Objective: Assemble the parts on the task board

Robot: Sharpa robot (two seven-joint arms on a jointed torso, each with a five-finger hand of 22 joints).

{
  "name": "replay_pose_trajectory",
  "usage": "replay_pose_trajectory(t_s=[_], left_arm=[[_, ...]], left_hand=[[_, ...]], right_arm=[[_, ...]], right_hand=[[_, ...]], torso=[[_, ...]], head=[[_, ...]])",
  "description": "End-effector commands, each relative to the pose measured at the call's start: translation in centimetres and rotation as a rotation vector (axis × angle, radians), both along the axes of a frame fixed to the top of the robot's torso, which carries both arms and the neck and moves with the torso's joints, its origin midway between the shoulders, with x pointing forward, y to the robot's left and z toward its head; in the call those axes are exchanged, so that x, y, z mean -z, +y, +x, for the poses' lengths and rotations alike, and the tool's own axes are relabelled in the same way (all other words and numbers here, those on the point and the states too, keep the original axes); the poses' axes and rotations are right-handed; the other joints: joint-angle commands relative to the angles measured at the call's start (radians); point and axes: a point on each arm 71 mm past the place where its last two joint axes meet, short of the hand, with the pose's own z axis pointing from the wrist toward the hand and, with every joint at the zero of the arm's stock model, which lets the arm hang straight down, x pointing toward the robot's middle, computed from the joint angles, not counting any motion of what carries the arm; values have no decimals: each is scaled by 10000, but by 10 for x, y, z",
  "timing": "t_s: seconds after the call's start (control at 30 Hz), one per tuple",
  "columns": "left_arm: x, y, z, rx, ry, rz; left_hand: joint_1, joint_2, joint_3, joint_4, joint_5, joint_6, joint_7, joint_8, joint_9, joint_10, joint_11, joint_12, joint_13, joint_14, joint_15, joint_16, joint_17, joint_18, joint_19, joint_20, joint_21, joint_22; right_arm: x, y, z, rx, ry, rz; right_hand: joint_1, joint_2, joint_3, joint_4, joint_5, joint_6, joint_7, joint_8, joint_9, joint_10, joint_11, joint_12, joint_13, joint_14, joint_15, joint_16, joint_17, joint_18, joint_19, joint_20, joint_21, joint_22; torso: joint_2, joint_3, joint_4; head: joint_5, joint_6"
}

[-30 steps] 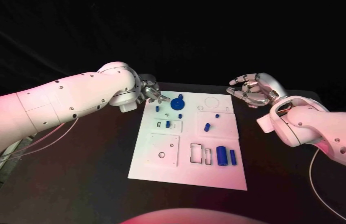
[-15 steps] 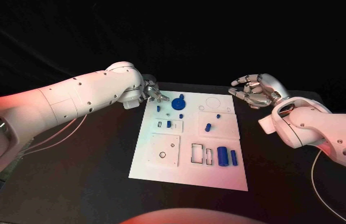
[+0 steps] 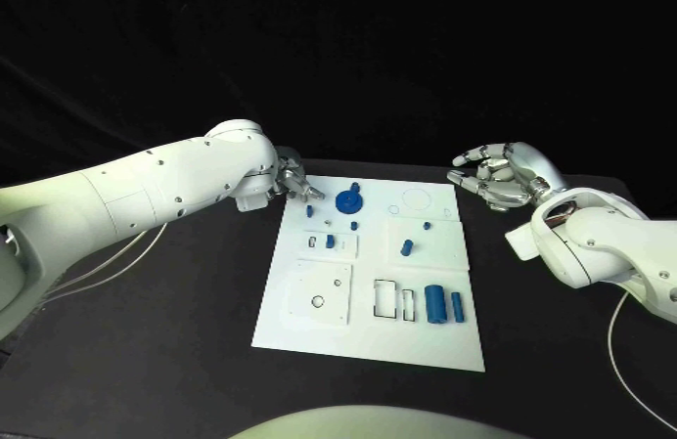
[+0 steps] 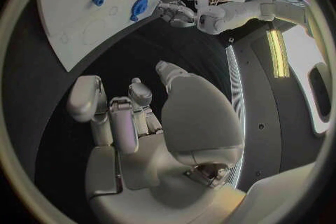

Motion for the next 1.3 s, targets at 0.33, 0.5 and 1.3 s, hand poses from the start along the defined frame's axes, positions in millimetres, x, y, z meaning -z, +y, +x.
replay_pose_trajectory(t_s=[0.33, 0.5, 1.3], left_arm=[[5, -3, -2, 455, 764, 433], [6, -4, -2, 454, 808, 399], [10, -7, -3, 473, 1016, 154]], left_hand=[[314, 156, -102, -9, 34, 364, -38, 85, -47, -166, -28, -56, -77, 618, 39, -53, 1168, 120, -69, 19, -52, -42], [459, 252, -98, -11, 53, 503, -80, 184, -42, -162, -61, -21, -57, 615, 12, -52, 1167, 122, -76, 4, -59, -48], [1061, 704, 156, -46, 58, 652, -219, 498, -5, -100, -188, 76, -28, 615, -99, -52, 1153, 116, -60, -64, -54, -10]], right_arm=[[2, 1, 0, -60, 2, -7], [2, 1, 0, -57, 17, -10], [4, 1, 0, -46, 61, -19]], right_hand=[[-97, -20, -23, 65, 77, 8, 12, 50, -15, -20, -21, 12, -7, 522, -48, -65, 678, 100, -50, -8, -47, -7], [-97, -20, -23, 65, 77, 8, 12, 50, -15, -20, -21, 12, -7, 522, -48, -65, 678, 100, -50, -8, -47, -7], [-92, -13, -21, 74, 89, 6, 12, 57, -18, -3, -22, 27, 11, 519, -49, -70, 664, 98, -46, -9, -44, -1]], torso=[[2, -7, 20], [-10, -15, 10], [-10, -6, 0]], head=[[-12, -45], [0, -55], [42, -80]])
